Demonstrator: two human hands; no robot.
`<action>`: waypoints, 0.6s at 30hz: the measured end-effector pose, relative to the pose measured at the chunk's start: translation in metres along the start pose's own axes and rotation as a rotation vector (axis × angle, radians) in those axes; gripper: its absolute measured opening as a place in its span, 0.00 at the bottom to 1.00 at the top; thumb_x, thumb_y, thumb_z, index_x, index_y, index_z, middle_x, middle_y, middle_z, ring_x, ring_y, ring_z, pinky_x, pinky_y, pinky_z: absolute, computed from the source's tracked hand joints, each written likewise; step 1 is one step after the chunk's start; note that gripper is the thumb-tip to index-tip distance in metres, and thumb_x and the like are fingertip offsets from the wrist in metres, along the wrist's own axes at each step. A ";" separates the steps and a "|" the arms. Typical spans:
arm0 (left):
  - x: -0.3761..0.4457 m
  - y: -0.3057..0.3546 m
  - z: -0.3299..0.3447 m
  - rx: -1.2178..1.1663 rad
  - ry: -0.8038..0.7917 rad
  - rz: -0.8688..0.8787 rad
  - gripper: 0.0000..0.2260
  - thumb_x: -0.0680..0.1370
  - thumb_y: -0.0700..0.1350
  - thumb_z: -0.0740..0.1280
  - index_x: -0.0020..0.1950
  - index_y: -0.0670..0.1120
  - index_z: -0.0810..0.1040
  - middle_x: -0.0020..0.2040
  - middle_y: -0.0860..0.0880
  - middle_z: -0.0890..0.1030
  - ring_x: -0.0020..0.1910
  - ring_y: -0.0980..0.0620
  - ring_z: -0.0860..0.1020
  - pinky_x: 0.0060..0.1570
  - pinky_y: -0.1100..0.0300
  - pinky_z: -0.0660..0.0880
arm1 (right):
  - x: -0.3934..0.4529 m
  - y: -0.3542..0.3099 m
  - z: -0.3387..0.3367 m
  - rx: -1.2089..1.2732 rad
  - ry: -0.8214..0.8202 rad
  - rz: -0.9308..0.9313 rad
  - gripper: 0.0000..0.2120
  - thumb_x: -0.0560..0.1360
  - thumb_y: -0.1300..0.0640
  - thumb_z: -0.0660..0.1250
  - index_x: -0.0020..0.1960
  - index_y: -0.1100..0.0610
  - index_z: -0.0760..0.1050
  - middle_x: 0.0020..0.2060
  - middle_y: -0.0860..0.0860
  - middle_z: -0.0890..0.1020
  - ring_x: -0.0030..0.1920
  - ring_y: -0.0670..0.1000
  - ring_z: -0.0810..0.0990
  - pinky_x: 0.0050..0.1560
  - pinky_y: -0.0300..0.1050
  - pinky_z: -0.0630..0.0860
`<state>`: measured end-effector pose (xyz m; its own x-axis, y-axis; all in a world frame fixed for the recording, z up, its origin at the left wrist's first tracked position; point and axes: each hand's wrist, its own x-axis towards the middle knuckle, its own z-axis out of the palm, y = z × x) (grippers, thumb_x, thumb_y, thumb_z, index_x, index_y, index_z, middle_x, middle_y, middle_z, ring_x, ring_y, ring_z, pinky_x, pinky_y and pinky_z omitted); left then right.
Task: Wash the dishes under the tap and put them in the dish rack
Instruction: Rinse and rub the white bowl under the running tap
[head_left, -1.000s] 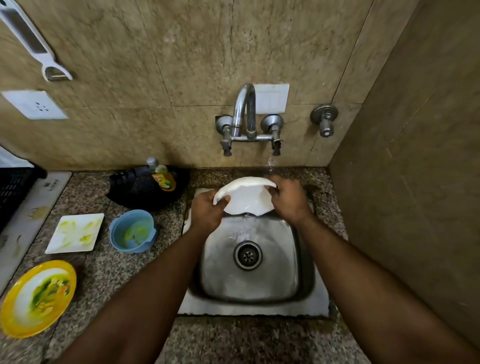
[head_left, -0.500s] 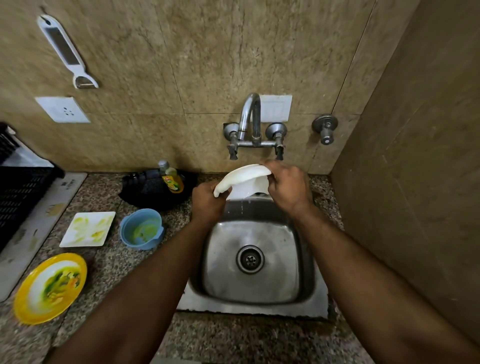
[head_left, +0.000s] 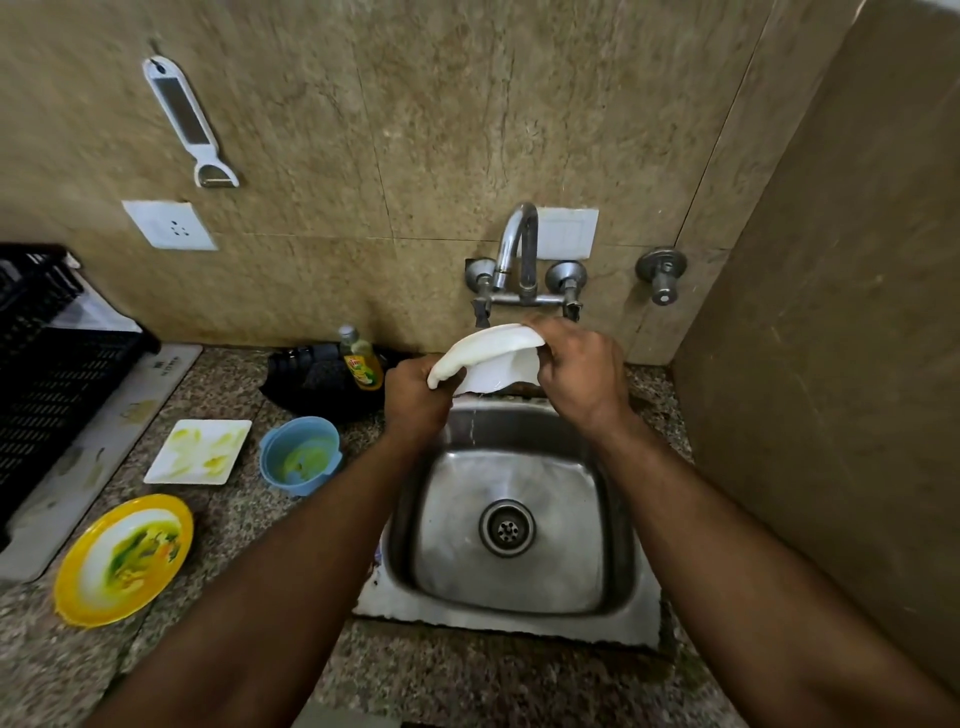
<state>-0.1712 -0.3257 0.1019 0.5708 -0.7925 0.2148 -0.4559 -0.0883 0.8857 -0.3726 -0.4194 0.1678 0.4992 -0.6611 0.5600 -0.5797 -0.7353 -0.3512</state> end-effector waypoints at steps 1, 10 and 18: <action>-0.001 0.000 0.000 0.000 -0.001 0.009 0.10 0.74 0.57 0.72 0.49 0.52 0.84 0.36 0.46 0.84 0.40 0.43 0.85 0.38 0.40 0.82 | -0.001 0.000 0.000 -0.002 0.000 0.002 0.20 0.73 0.60 0.69 0.64 0.51 0.81 0.54 0.50 0.87 0.47 0.54 0.85 0.46 0.45 0.80; -0.006 -0.002 0.001 0.005 -0.019 0.005 0.10 0.74 0.55 0.72 0.43 0.48 0.85 0.33 0.52 0.82 0.34 0.56 0.79 0.38 0.45 0.81 | -0.007 0.002 0.004 -0.007 0.007 0.001 0.21 0.73 0.60 0.68 0.65 0.51 0.80 0.55 0.50 0.86 0.47 0.55 0.85 0.47 0.48 0.82; -0.011 -0.013 0.006 0.033 -0.049 -0.067 0.12 0.72 0.57 0.71 0.45 0.50 0.85 0.36 0.49 0.86 0.37 0.53 0.82 0.41 0.45 0.81 | -0.015 0.009 0.016 -0.030 -0.011 0.013 0.21 0.74 0.60 0.69 0.66 0.50 0.80 0.56 0.49 0.86 0.48 0.54 0.85 0.47 0.48 0.82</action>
<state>-0.1759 -0.3193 0.0853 0.5671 -0.8127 0.1341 -0.4403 -0.1614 0.8832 -0.3750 -0.4183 0.1447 0.4985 -0.6727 0.5468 -0.6054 -0.7216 -0.3358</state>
